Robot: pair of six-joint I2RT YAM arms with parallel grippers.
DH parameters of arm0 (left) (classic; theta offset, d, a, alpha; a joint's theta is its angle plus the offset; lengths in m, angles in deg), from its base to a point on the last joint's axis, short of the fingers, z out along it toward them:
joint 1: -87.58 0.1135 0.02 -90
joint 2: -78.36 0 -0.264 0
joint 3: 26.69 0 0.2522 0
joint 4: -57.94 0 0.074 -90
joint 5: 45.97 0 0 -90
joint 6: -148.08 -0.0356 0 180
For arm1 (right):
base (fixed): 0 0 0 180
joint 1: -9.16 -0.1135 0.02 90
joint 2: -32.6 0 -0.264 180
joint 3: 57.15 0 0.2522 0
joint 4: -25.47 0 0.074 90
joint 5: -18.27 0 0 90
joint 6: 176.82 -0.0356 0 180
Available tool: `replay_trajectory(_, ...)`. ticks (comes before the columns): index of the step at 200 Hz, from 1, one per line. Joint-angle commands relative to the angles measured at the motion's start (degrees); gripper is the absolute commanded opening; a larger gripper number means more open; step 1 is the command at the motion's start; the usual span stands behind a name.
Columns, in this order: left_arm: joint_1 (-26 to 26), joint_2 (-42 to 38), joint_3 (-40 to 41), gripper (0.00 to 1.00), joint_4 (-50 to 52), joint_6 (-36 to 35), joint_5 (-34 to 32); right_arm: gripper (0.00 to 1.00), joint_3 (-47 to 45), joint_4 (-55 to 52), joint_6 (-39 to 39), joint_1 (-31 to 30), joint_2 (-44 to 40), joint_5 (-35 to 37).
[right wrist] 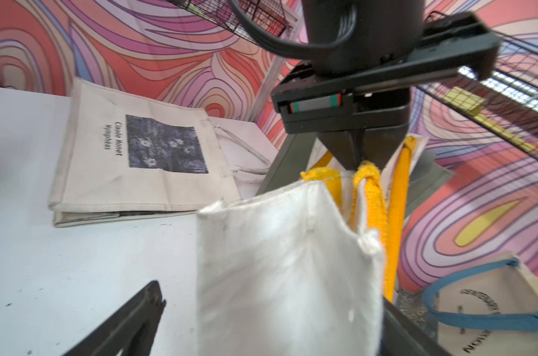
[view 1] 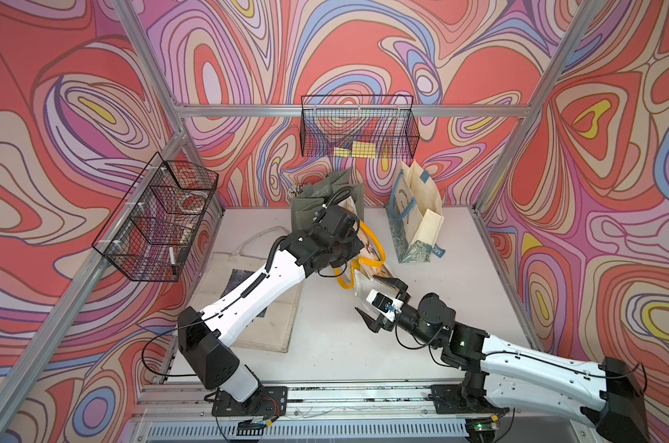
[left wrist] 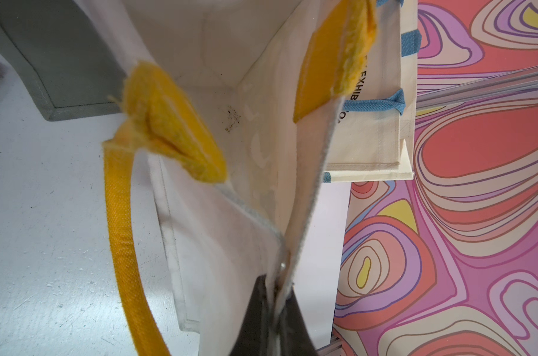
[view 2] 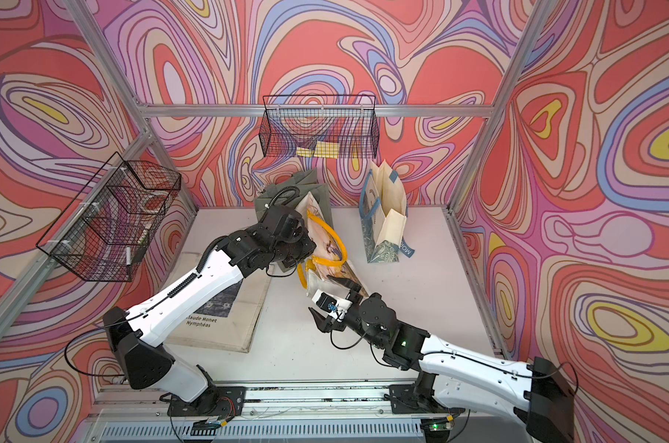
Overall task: Put away the canvas bag
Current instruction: Press the canvas bag at the center of the board.
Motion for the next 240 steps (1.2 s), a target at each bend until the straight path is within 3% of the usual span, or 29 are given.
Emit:
replay_trajectory(1,0.34,-0.1,-1.6,0.0,-3.75,2.11,-0.19,0.99,-2.18,13.12,1.64,-1.12,3.63,17.12)
replay_trajectory(26,0.34,-0.93,0.16,0.01,-4.82,2.19,0.21,0.96,-2.24,20.78,1.07,-1.13,7.38,21.56)
replay_trajectory(49,0.43,-1.85,0.05,0.03,-4.03,0.22,-0.45,0.86,-4.14,21.18,0.23,-1.12,4.08,15.84)
replay_trajectory(62,0.64,-2.27,0.34,0.03,-3.75,-0.57,-0.14,0.72,-3.73,15.56,-0.25,-1.07,2.12,11.98)
replay_trajectory(79,0.85,-2.64,0.86,0.04,-3.45,-1.05,0.8,0.38,-2.44,7.45,-2.14,-1.04,0.52,9.69)
replay_trajectory(114,0.95,-2.78,2.39,0.12,-4.44,-2.28,4.41,0.0,-4.0,6.39,-2.31,-0.95,-1.35,9.58)
replay_trajectory(132,0.95,-2.74,2.02,0.19,-3.59,-4.8,5.95,0.0,-3.28,4.8,-1.53,-0.95,-0.83,9.87)
replay_trajectory(147,0.95,-3.54,1.93,0.32,-3.11,-9.24,6.48,0.0,-2.87,4.41,-1.34,-0.86,-0.51,10.59)
replay_trajectory(184,0.95,-10.66,5.65,0.61,-3.52,-31.86,-1.92,0.0,-3.08,3.04,-2.66,-0.08,-2.5,10.68)
replay_trajectory(211,0.95,-18.14,10.26,0.71,-8.17,-49.92,-6.0,0.0,-3.4,0.93,-3.24,0.59,-5.16,10.05)
replay_trajectory(240,0.95,-23.28,14.36,0.73,-12.96,-67.08,0.06,0.0,-2.82,-2.06,-3.69,1.72,-7.91,8.03)
